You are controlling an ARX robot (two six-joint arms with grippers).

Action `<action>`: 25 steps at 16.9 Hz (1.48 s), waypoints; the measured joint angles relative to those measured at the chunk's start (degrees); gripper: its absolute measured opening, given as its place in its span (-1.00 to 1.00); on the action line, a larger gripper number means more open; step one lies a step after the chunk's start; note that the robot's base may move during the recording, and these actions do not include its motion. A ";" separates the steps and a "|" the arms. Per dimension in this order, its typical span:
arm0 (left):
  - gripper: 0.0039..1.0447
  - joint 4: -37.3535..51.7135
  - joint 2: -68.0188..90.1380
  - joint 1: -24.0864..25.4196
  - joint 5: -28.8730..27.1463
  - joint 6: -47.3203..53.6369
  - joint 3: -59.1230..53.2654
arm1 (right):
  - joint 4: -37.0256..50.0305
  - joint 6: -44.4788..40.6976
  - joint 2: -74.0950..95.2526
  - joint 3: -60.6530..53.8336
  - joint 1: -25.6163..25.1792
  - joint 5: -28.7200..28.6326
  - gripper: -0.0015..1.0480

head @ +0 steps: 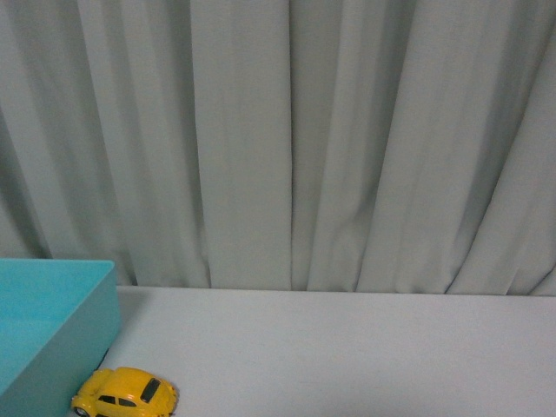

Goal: Wind up and store yellow beetle toy

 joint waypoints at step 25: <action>0.88 5.33 81.40 2.12 8.39 12.22 48.22 | -0.02 0.02 0.02 0.00 -0.02 0.00 0.87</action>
